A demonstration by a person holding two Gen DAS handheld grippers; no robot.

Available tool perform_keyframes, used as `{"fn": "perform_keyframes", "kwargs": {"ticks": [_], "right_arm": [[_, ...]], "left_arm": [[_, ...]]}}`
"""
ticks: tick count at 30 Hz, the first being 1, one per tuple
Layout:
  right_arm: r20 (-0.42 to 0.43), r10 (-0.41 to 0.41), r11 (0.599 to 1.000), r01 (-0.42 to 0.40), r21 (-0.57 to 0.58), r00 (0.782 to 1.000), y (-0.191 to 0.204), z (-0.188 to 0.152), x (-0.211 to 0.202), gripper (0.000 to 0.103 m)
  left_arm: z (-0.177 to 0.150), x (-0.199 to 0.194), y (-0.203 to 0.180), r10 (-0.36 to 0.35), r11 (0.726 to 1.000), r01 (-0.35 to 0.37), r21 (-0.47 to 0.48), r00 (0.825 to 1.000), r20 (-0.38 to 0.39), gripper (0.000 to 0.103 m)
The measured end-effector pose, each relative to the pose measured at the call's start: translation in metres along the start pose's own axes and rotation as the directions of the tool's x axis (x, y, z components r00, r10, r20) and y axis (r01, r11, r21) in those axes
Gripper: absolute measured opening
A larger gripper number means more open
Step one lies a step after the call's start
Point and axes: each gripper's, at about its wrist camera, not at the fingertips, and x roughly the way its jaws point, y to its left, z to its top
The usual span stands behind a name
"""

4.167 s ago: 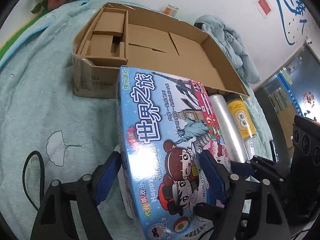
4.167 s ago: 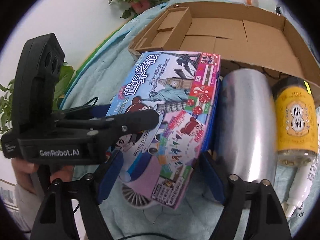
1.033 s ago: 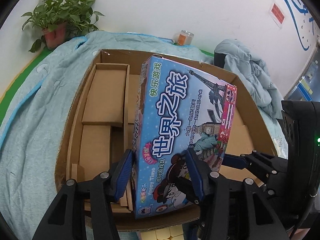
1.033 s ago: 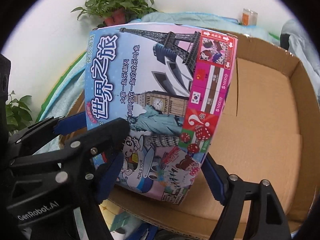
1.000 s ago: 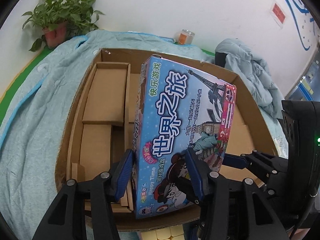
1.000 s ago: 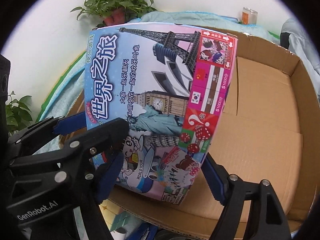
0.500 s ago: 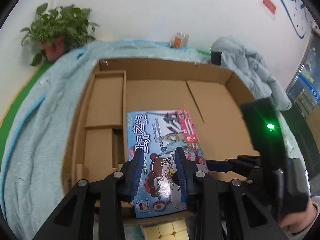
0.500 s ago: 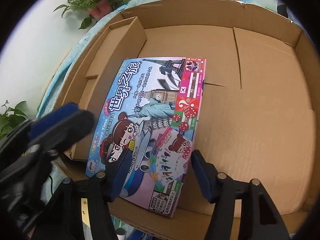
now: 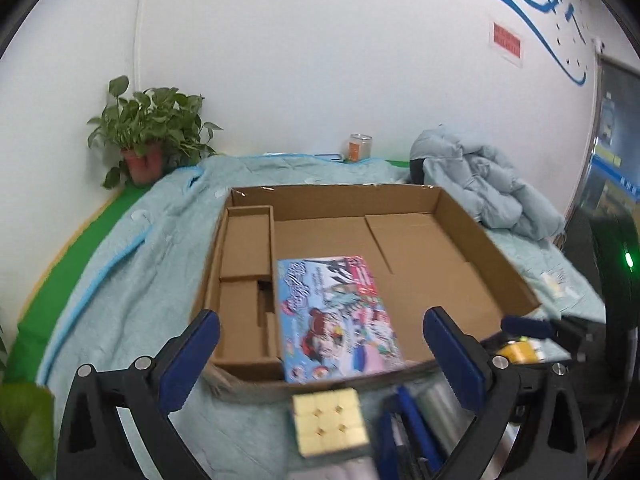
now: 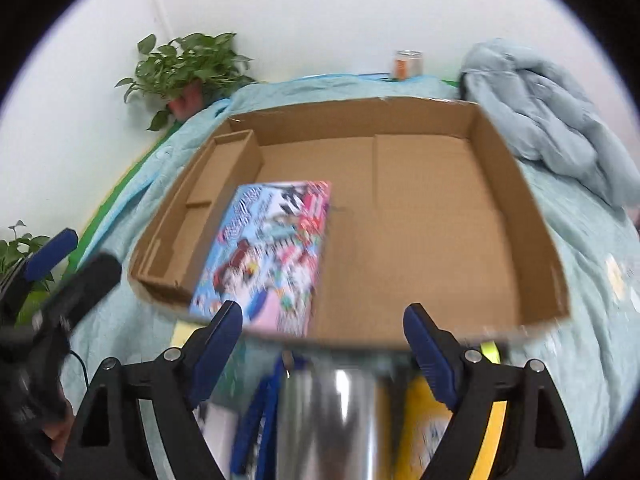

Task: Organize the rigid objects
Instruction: 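Lay the game box flat beside the divider and open both tools, then grasp the silver metal can with both tools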

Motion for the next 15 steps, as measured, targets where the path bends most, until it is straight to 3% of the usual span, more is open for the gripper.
{"fn": "perform_keyframes", "kwargs": {"ticks": [6,15], "right_arm": [[0.069,-0.072,0.997,0.073,-0.008,0.995,0.007,-0.026,-0.026,0.083],[0.151,-0.043,0.998,0.050,-0.045,0.988,0.000,-0.057,-0.067,0.082]], "left_arm": [[-0.020,-0.027,-0.019,0.005,0.999,-0.005,-0.039,1.000,-0.010,0.102],[-0.039,-0.065,-0.047,-0.004,0.998,0.004,-0.056,1.000,0.013,0.102]]}}
